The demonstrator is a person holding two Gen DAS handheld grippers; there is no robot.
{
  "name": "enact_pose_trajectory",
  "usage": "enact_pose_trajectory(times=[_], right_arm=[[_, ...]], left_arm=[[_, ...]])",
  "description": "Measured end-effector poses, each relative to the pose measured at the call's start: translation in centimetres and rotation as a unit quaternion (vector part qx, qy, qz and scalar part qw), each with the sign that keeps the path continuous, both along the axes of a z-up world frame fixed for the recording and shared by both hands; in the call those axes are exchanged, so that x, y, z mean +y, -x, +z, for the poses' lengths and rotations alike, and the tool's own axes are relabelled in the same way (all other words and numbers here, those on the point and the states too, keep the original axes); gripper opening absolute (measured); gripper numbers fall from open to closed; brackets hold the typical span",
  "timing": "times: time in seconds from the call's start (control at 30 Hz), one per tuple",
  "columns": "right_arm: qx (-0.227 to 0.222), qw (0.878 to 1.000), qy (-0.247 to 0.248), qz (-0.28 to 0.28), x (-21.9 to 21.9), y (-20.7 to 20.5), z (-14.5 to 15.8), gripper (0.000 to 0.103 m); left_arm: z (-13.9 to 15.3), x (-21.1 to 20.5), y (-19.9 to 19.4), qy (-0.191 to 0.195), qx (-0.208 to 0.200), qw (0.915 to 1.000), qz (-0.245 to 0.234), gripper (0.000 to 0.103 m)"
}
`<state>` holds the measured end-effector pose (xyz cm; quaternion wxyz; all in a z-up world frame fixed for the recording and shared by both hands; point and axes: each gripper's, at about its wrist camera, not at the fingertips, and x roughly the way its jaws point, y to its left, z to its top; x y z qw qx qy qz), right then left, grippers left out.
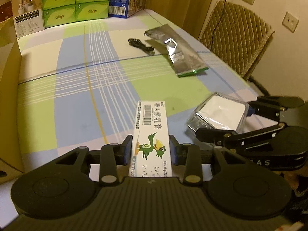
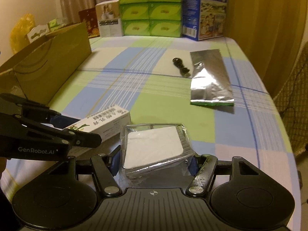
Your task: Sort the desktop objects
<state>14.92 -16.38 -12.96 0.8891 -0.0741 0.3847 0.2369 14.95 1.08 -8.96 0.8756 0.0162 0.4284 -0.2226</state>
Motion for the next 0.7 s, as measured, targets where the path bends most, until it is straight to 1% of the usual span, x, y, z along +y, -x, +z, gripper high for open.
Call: enact_pose_trajectory(times=[0.1,0.27,0.37,0.5,0.7], right_arm=[[-0.005,1.0,-0.003,-0.012,-0.4,0.5,0.9,0.062],[-0.01,1.0,-0.006,-0.02,-0.8,1.5,2.0,0.062],[-0.017,1.0,-0.01,-0.023,-0.9,2.1,3.1,0.062],[-0.031,0.999,-0.019,-0.018,-0.5,2.8,4.9,0.062],[-0.055,0.998,-0.033,0.002,1.3,3.9,7.7,0.062]], left_arm=[[1.1,0.0,0.4,0.008,-0.004,0.9999,0.008,0.033],[2.3,0.1,1.1,0.009,-0.012,0.9998,0.014,0.033],[3.6,0.4,1.8,0.012,-0.021,0.9995,0.021,0.033],[5.8,1.1,2.8,0.016,-0.043,0.9983,0.036,0.033],[9.4,3.1,4.1,0.017,-0.078,0.9949,0.062,0.033]])
